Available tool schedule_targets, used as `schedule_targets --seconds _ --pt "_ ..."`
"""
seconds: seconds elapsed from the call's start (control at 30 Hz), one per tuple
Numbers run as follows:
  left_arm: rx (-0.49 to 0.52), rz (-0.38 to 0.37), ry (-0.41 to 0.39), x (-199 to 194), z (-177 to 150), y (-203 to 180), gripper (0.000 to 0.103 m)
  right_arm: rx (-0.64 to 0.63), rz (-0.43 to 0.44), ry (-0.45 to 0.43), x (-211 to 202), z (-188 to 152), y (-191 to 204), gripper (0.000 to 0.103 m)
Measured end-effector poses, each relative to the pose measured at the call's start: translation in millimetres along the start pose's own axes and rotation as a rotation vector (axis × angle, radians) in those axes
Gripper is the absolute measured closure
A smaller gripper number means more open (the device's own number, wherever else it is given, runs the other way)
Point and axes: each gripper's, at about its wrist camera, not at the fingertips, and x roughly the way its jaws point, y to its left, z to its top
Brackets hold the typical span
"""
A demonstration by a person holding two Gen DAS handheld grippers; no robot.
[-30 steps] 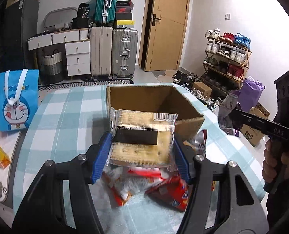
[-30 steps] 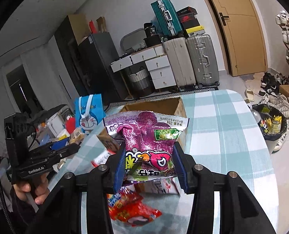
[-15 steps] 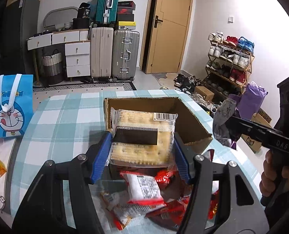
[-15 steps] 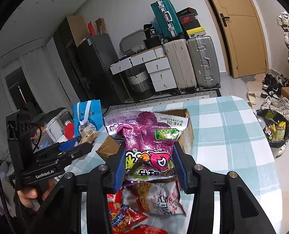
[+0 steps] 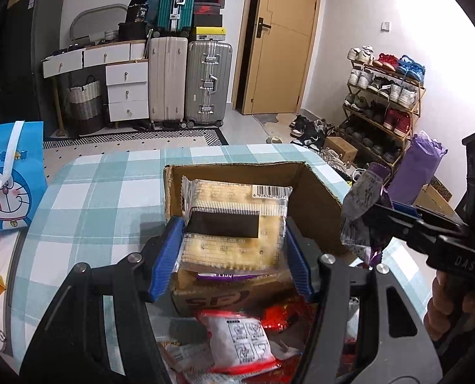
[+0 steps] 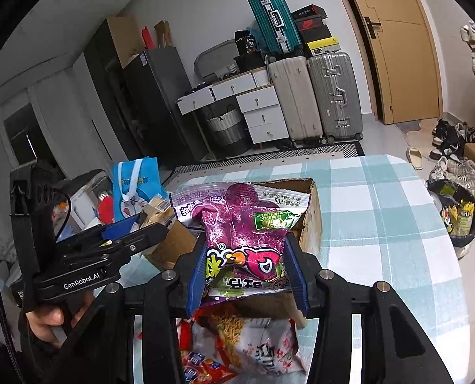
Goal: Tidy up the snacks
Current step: 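Lift both held packs over the cardboard box and release them inside, then withdraw both tools from the box toward the remaining snacks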
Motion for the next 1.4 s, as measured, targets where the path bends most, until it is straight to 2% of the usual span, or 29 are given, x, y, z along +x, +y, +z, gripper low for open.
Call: schedule_targets --seconds 0.37,0.97,1.1,1.13,1.17,1.2,1.23,1.27,1.3,1.37,1.4 --pt "0.024 0.013 0.037 45 6 1 0.044 -0.024 -0.001 0.029 33 8 -2 0.058" --pt "0.075 0.042 0.098 96 1 0 0.044 -0.076 -0.021 0.099 87 9 -9 0.058" --pt "0.047 0.019 0.101 95 2 4 0.041 -0.079 -0.016 0.112 91 10 -10 0.057" --pt "0.043 0.01 0.099 93 2 6 0.035 -0.075 -0.011 0.117 90 10 -10 0.056" --pt "0.034 0.0 0.093 89 3 7 0.025 -0.07 -0.006 0.113 87 10 -12 0.054" --pt "0.027 -0.001 0.078 84 2 9 0.02 -0.07 0.004 0.105 83 10 -12 0.048" --pt "0.026 0.0 0.065 79 2 10 0.02 -0.074 0.01 0.094 78 11 -12 0.045" --pt "0.025 -0.002 0.053 72 0 11 0.02 -0.075 0.007 0.089 74 11 -12 0.036" --pt "0.02 -0.003 0.054 68 -1 12 0.018 -0.074 -0.002 0.086 69 11 -12 0.022" --pt "0.002 0.001 0.063 57 -5 16 0.014 -0.063 -0.009 0.082 58 10 -12 0.005" --pt "-0.005 0.007 0.063 51 -8 18 0.011 -0.056 -0.008 0.076 51 9 -12 0.001"
